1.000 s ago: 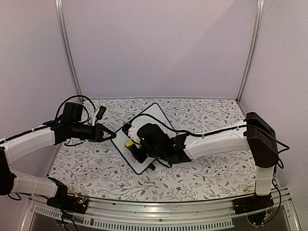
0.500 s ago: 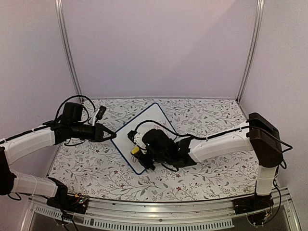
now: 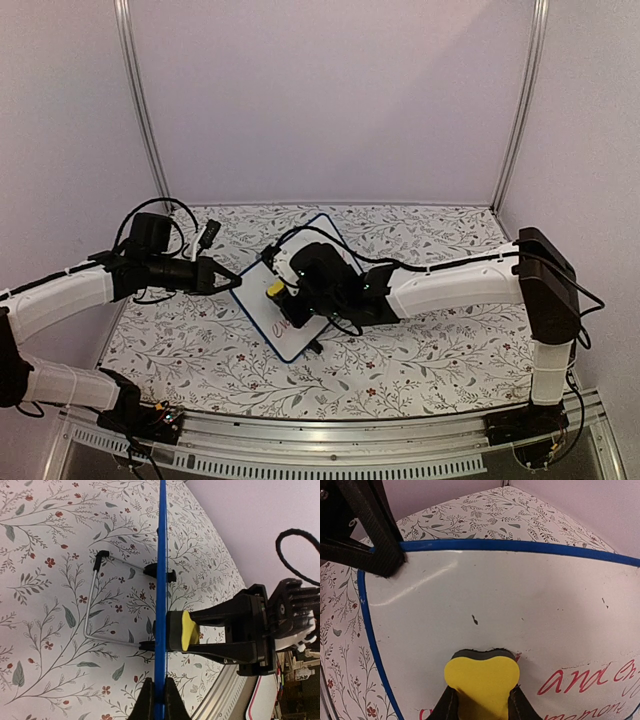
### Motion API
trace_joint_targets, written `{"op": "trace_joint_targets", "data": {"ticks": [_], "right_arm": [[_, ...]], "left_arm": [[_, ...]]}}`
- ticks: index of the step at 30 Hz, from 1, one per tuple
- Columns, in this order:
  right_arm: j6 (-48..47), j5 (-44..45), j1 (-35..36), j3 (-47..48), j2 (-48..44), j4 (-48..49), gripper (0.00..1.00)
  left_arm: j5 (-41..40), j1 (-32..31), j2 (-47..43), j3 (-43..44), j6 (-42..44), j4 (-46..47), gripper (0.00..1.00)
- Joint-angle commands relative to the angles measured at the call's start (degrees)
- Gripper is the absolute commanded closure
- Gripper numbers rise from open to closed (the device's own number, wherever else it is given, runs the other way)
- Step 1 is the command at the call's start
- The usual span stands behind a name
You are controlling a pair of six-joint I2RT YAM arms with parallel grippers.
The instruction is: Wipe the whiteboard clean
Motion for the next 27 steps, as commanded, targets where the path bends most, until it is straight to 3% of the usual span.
{"op": "trace_joint_targets", "data": {"ticks": [1, 10, 27], "right_arm": [[1.6, 0.8, -0.2, -5.5, 0.1, -0.4, 0.79], [4.8, 0.4, -0.1, -14.0, -3.1, 2.6, 0.79], [-1.3, 3.6, -2.1, 4.1, 2.4, -2.2, 0.79]], "left_arm": [[0.6, 0.3, -2.3, -0.2, 0.0, 1.0, 1.00], [1.2, 0.3, -2.3, -0.2, -0.1, 1.0, 1.00], [1.3, 0.4, -1.5, -0.3, -0.1, 1.1, 1.00]]}}
